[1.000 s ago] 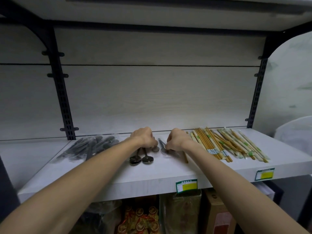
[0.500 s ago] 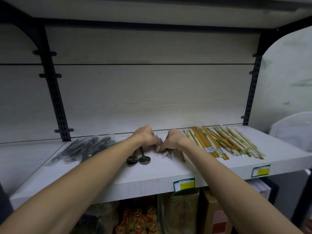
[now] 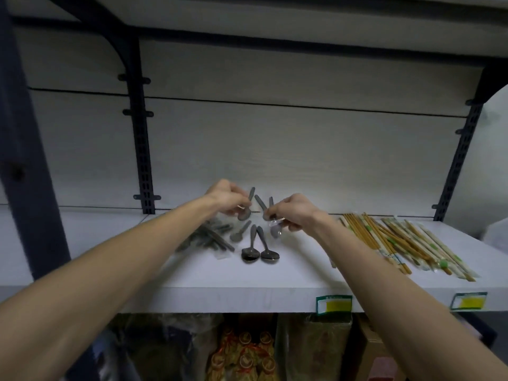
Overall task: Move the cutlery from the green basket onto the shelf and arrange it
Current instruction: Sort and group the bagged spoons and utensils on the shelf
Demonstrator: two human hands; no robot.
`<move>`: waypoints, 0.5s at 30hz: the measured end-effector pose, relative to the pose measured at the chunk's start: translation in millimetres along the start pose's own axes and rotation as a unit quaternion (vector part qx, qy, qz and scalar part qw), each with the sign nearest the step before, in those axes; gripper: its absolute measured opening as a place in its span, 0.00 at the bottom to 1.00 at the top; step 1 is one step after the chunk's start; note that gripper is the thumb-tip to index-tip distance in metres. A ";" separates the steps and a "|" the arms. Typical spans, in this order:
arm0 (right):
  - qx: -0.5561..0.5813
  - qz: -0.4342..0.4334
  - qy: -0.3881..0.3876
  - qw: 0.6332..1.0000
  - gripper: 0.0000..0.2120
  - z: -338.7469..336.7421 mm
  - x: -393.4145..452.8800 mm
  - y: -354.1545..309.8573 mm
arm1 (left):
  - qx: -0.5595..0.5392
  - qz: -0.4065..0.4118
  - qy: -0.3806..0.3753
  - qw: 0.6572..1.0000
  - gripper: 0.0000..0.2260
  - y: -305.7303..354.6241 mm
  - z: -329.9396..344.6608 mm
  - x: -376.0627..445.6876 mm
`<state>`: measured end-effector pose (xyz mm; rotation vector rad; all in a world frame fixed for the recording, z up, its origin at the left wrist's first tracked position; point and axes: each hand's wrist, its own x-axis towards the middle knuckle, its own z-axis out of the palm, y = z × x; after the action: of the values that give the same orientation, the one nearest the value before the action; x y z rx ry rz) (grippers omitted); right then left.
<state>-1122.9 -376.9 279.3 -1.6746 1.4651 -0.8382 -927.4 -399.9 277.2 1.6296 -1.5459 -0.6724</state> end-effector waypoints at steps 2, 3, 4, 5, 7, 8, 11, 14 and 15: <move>0.016 -0.011 -0.009 1.000 0.07 19.9 3.9 -16.0 | 0.017 0.001 0.023 1.000 0.08 -9.3 -25.7 -2.7; 0.025 -0.017 -0.013 0.999 0.07 30.3 6.3 -23.9 | 0.028 0.004 0.034 0.999 0.09 -14.0 -38.6 -4.4; 0.033 -0.023 -0.019 0.999 0.07 40.3 7.7 -32.2 | 0.042 0.006 0.041 0.998 0.09 -18.9 -50.8 -6.3; 0.038 -0.026 -0.027 0.999 0.08 50.5 9.3 -39.1 | 0.058 0.007 0.045 0.997 0.09 -24.9 -61.3 -7.0; 0.022 -0.032 -0.046 0.998 0.13 69.6 8.3 -49.5 | 0.115 0.008 0.035 0.993 0.10 -38.3 -77.8 -10.3; 0.007 -0.036 -0.058 0.998 0.16 78.2 7.7 -51.7 | 0.157 0.006 0.023 0.987 0.12 -45.2 -83.0 -13.3; -0.057 -0.063 -0.063 0.994 0.21 99.6 5.1 -50.3 | 0.292 0.004 0.002 0.956 0.14 -65.7 -90.8 -24.5; -0.224 -0.130 -0.008 0.966 0.19 107.5 4.9 -43.2 | 0.323 0.006 0.002 0.946 0.13 -79.6 -91.4 -32.3; -0.252 -0.140 -0.007 0.958 0.18 108.1 3.9 -41.6 | 0.320 0.006 -0.001 0.948 0.14 -81.8 -91.0 -33.6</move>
<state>-1009.2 -365.7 260.2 -2.3032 1.5405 -0.6223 -810.8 -354.1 256.6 2.0737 -1.8930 -0.1556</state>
